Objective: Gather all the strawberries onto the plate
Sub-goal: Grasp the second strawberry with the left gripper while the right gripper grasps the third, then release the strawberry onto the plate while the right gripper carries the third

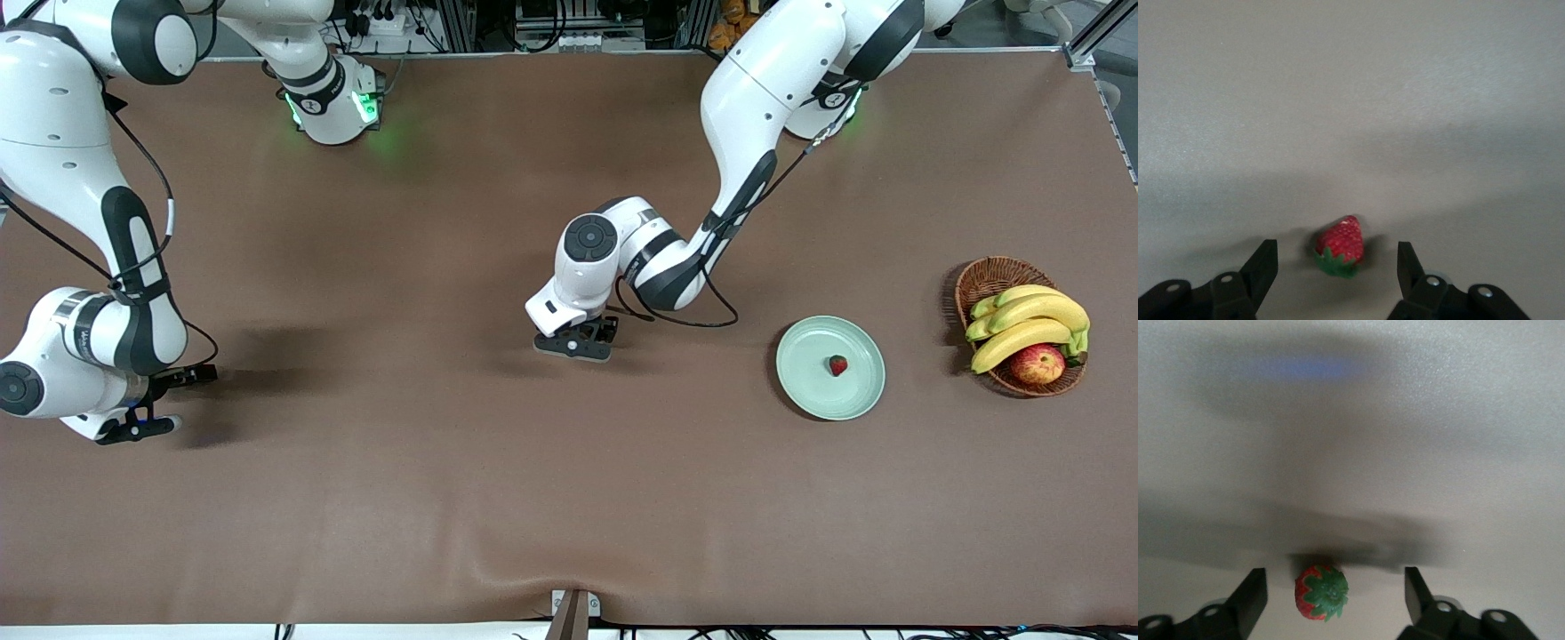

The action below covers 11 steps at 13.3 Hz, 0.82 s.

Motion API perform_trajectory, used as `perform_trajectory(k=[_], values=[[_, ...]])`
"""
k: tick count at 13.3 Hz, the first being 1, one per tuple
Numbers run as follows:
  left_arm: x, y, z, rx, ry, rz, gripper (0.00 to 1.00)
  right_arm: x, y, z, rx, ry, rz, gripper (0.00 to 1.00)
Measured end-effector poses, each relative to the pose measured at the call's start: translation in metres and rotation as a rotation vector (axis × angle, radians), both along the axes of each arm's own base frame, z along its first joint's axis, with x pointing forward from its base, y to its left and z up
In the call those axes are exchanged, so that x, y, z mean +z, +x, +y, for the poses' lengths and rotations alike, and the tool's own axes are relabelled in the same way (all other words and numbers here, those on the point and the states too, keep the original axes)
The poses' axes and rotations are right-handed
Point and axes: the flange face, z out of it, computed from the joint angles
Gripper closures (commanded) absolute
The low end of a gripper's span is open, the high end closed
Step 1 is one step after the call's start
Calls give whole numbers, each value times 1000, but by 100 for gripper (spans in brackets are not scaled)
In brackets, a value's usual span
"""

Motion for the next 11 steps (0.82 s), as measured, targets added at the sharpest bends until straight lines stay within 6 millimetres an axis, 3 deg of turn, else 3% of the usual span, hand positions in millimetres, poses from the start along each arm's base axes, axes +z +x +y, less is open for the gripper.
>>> perform_trajectory(k=[1, 3, 6, 7, 9, 11], values=[[-4, 0, 1, -4, 6, 0, 32, 0, 0, 1, 1, 1, 0, 95], [-9, 0, 1, -7, 5, 2, 39, 0, 0, 2, 16, 6, 2, 100], [-12, -1, 2, -8, 7, 5, 88, 0, 1, 3, 29, 12, 4, 100], [-13, -1, 2, -8, 7, 5, 100, 0, 0, 4, 27, 15, 7, 100], [-10, 1, 1, -5, 3, 0, 100, 1, 0, 11, -7, 65, 22, 100], [1, 16, 9, 19, -3, -14, 100, 16, 11, 44, -81, 204, 18, 100]])
